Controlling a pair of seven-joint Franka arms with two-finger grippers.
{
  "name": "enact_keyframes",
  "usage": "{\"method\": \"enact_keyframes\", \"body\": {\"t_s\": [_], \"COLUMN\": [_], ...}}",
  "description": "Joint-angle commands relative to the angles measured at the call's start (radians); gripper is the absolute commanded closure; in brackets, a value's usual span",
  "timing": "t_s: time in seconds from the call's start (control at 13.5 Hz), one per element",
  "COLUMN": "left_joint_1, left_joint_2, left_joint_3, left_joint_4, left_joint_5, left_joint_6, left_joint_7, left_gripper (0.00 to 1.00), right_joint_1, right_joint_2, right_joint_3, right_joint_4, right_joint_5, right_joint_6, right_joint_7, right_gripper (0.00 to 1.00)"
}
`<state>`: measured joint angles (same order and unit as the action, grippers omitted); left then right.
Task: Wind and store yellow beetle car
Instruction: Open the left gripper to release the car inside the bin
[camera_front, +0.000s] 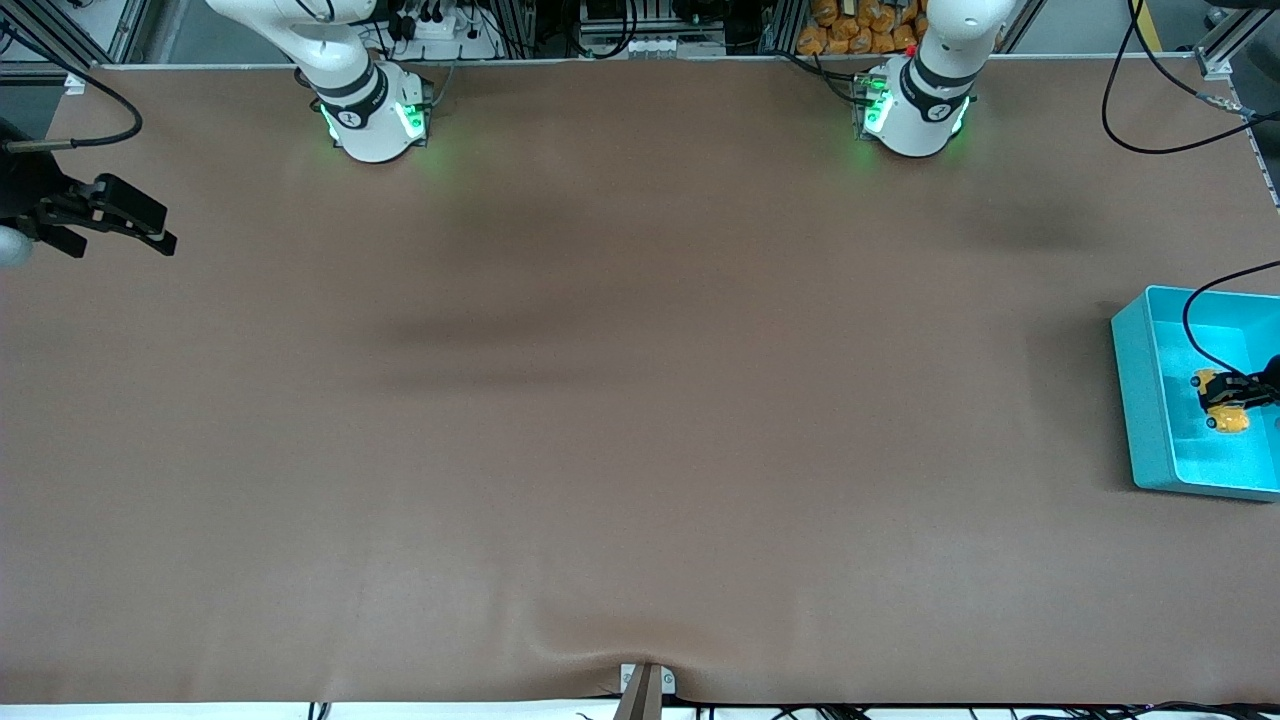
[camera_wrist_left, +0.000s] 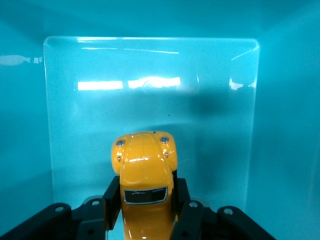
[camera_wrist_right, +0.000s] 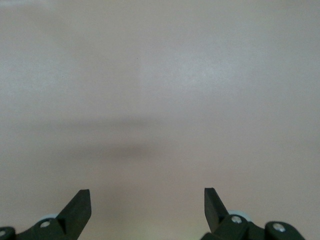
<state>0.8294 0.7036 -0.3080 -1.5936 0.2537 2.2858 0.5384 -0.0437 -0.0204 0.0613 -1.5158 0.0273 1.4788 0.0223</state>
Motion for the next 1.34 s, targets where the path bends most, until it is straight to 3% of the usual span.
{"method": "enact_keyframes", "body": {"t_s": [0.0, 0.59, 0.96, 1.04, 1.11, 1.19, 1.26], "left_joint_1": [-0.006, -0.016, -0.015, -0.015, -0.013, -0.007, -0.013], "left_joint_2": [0.028, 0.083, 0.080, 0.079, 0.074, 0.071, 0.057], "left_joint_3": [0.007, 0.046, 0.044, 0.044, 0.044, 0.037, 0.032], "left_joint_4": [0.046, 0.049, 0.047, 0.046, 0.041, 0.037, 0.035], "left_joint_5": [0.027, 0.029, 0.110, 0.111, 0.111, 0.111, 0.110], "left_joint_6": [-0.023, -0.019, -0.019, -0.019, -0.019, -0.019, -0.019], "left_joint_7": [0.016, 0.015, 0.022, 0.019, 0.018, 0.029, 0.026], "left_gripper": [1.00, 1.00, 0.98, 0.70, 0.20, 0.00, 0.00], "right_joint_1": [-0.015, -0.013, -0.013, -0.013, -0.013, -0.013, -0.013], "right_joint_2": [-0.015, -0.013, -0.013, -0.013, -0.013, -0.013, -0.013], "right_joint_3": [0.011, 0.011, 0.011, 0.011, 0.011, 0.011, 0.011], "right_joint_4": [-0.015, -0.015, -0.015, -0.014, -0.014, -0.014, -0.014], "right_joint_5": [-0.012, -0.012, -0.012, -0.012, -0.012, -0.012, -0.012], "right_joint_6": [0.006, 0.008, 0.008, 0.009, 0.009, 0.009, 0.009], "right_joint_7": [-0.005, -0.005, -0.005, -0.005, -0.005, -0.005, -0.005], "right_gripper": [0.00, 0.00, 0.00, 0.00, 0.00, 0.00, 0.00]}}
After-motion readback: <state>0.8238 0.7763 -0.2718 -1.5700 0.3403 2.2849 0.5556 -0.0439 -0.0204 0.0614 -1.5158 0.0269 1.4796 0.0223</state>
